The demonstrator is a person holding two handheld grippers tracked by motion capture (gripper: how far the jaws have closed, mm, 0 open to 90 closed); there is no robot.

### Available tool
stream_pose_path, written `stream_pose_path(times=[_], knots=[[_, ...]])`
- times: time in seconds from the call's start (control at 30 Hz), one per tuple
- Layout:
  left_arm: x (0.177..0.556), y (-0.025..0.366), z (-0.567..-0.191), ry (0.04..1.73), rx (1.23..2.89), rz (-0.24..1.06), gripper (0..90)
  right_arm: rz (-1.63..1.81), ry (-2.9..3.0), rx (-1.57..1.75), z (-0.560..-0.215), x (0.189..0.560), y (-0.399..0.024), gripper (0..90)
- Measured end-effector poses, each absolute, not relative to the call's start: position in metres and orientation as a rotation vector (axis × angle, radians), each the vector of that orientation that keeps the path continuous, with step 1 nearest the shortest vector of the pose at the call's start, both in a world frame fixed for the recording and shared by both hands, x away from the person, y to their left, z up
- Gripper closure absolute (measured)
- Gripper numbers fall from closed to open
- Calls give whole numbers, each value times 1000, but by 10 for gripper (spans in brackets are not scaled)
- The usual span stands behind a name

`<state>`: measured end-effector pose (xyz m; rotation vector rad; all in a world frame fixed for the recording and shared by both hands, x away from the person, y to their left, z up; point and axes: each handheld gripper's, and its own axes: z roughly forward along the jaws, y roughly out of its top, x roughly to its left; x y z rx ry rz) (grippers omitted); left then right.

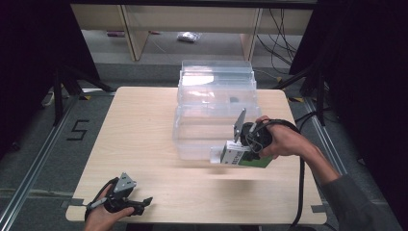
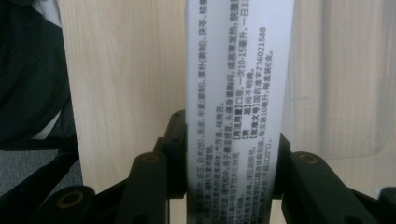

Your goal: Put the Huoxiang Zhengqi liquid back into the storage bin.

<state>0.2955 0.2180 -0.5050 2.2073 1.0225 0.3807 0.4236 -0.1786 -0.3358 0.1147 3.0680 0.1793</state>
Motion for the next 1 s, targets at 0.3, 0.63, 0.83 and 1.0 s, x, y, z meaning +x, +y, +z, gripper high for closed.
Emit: stream_pose_path(times=[0.3, 0.63, 0.83, 1.0], knots=[[295, 218, -505, 1020, 2211, 380, 151, 163, 3073, 91, -323, 429, -177, 639], [296, 219, -505, 1020, 2229, 381, 151, 184, 3042, 98, -304, 441, -179, 640], [295, 218, -505, 1030, 2209, 377, 151, 169, 3014, 142, -297, 449, -179, 640], [296, 218, -505, 1023, 2222, 378, 151, 183, 3011, 90, -296, 459, -176, 640]])
